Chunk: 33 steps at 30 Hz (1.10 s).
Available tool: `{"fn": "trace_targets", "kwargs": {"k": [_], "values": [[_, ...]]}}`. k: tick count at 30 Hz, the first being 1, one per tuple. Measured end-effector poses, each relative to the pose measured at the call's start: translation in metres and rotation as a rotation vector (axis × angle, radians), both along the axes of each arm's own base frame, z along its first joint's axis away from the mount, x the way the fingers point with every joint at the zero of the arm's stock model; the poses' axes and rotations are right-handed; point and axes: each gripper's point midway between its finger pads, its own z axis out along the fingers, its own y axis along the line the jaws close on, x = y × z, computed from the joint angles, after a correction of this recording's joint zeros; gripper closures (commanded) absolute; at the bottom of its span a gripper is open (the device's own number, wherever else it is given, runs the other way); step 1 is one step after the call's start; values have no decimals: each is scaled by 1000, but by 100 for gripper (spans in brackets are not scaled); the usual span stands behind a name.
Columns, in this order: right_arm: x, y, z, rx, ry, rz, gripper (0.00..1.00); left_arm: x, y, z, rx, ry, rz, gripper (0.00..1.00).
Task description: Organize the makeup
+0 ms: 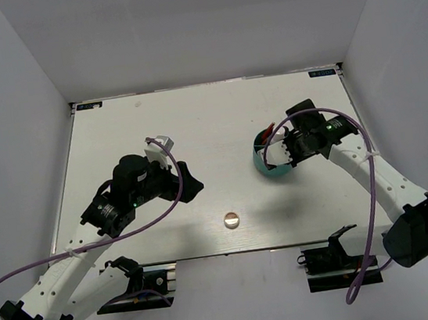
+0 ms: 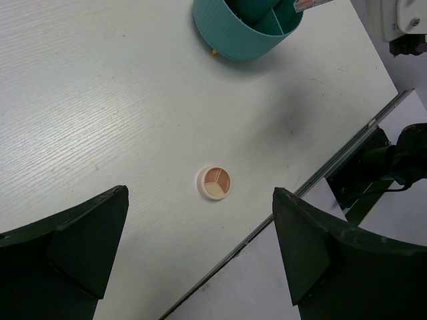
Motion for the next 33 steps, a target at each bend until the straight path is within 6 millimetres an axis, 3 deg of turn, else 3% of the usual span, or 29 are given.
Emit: {"fn": "trace_targets", "kwargs": {"k": [16, 23, 33], "values": [[5, 9, -11, -7, 21, 75, 100, 0, 0, 0, 0, -1, 0, 2], [1, 7, -26, -27, 63, 83, 100, 0, 0, -1, 1, 0, 0, 2], [6, 6, -31, -40, 70, 93, 100, 2, -1, -2, 4, -3, -2, 2]]}}
